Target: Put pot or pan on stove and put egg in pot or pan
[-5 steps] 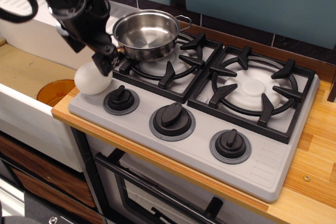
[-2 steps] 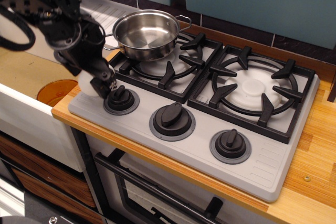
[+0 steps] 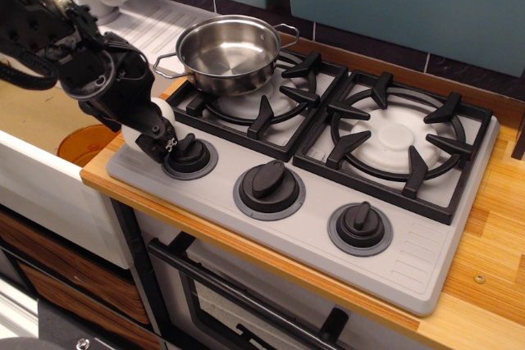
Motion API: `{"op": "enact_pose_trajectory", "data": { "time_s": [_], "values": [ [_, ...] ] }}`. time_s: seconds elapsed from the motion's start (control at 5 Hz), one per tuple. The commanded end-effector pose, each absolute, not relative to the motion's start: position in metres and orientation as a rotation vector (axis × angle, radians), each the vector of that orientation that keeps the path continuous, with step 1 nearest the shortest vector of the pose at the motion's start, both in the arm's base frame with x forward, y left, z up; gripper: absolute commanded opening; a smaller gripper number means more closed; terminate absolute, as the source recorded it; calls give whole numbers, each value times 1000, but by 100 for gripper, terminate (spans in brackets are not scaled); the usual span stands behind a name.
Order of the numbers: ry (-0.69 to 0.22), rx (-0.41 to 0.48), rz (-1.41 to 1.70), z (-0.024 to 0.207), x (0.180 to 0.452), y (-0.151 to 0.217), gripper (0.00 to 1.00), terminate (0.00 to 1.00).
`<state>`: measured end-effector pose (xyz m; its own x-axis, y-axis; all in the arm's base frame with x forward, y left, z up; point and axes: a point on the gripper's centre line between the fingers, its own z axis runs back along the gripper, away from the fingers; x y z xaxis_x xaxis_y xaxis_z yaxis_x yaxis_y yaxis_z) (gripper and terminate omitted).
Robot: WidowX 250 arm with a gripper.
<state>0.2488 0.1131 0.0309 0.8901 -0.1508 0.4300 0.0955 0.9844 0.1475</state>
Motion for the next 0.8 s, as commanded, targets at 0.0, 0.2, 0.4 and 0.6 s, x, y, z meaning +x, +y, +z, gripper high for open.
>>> {"op": "enact_pose_trajectory", "data": {
  "time_s": [0.0,0.2,0.4,0.6],
  "values": [
    [-455,97,-136,41,263,111,0,0],
    [-433,105,-138,55,262,113,0,0],
    [-377,136,-143,86,254,119,0,0],
    [-313,172,-147,125,247,126,0,0]
  ]
}}
